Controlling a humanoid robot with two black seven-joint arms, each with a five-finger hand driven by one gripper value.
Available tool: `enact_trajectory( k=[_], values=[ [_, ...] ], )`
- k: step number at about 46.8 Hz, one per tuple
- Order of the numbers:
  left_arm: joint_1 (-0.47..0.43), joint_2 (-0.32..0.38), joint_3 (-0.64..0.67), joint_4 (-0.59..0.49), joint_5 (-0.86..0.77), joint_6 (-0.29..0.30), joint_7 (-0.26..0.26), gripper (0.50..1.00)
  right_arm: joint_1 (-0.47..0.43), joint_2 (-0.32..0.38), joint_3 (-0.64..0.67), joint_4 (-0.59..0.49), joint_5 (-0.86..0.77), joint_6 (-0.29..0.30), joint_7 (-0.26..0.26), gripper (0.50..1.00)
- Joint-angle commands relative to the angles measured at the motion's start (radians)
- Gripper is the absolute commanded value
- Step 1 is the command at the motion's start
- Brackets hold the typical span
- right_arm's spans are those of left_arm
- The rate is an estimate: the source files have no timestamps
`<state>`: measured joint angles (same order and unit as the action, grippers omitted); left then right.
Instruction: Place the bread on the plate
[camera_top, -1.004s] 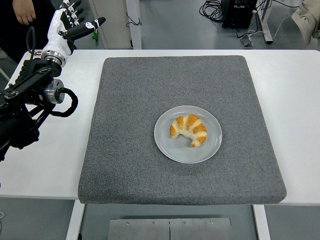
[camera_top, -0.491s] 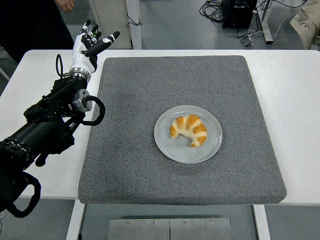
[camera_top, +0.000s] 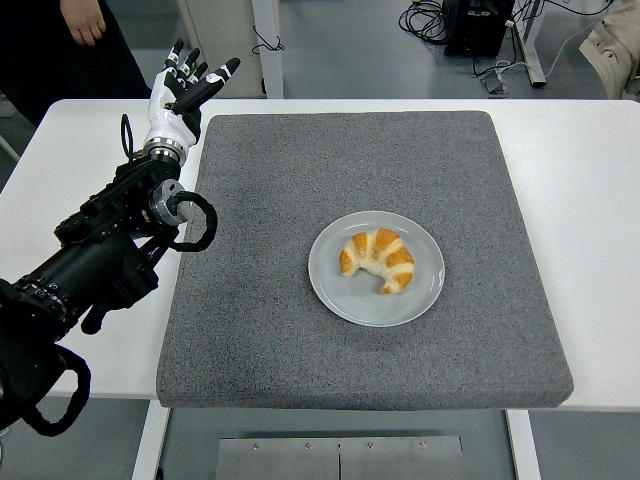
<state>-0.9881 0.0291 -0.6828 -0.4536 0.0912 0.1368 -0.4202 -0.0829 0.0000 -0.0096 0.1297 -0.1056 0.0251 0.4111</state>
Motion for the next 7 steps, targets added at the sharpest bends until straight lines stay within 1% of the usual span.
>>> enact_trajectory(
  k=[1, 7],
  values=[
    [-0.001, 0.000, 0.000, 0.004, -0.001, 0.000, 0.000, 0.965, 0.002, 0.000, 0.000, 0.004, 0.001, 0.003, 0.000, 1.000],
    [-0.004, 0.000, 0.002, 0.004, -0.001, -0.011, 0.003, 0.965, 0.002, 0.000, -0.004, 0.004, 0.001, 0.003, 0.000, 1.000]
  ],
)
